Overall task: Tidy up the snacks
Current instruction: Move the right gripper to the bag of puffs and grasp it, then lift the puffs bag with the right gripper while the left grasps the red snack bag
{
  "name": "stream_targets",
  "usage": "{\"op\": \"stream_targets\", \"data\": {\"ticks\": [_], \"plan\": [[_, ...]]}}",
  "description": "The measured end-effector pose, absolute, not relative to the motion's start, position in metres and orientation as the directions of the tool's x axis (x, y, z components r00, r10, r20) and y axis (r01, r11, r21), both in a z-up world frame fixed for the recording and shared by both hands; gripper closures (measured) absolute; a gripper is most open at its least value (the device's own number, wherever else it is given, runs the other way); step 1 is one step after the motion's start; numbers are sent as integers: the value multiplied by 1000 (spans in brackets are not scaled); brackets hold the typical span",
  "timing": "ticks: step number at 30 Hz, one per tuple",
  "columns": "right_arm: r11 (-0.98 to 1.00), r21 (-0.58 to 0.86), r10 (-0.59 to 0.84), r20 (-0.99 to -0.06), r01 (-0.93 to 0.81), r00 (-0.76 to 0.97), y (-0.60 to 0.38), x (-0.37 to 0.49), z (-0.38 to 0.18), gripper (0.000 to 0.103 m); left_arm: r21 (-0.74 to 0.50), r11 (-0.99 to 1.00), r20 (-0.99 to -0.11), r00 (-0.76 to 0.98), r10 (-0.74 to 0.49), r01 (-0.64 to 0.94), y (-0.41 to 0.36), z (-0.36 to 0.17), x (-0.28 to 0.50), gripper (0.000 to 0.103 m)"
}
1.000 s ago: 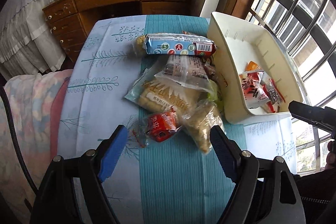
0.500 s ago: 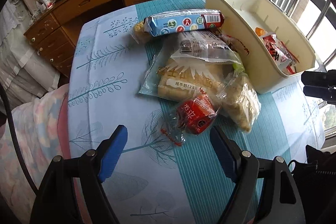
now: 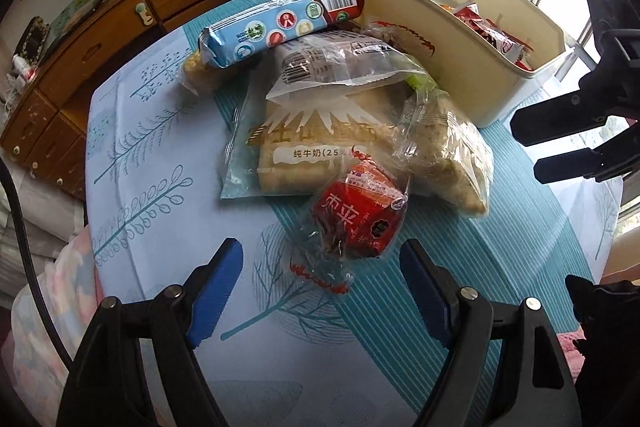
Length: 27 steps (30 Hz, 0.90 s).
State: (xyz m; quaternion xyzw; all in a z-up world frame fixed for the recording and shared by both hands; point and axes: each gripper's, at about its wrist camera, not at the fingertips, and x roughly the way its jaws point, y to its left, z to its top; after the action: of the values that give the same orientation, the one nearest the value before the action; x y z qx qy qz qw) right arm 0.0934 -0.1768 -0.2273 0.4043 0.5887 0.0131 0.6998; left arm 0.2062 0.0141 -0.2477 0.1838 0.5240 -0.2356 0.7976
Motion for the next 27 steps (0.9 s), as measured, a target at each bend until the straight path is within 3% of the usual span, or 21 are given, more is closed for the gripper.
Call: {"op": "stream_targets", "data": {"ticks": [10,27], "plan": [[583,592,558,-789,556,256,-161,98,-261,17,-17,775,-936,263,-234,631,9,-269,217,23],[594,522,499,-836,612,228,-153,123,-275,16,-76,775,-941,212,-264,627,-5,-293,228,25]]}}
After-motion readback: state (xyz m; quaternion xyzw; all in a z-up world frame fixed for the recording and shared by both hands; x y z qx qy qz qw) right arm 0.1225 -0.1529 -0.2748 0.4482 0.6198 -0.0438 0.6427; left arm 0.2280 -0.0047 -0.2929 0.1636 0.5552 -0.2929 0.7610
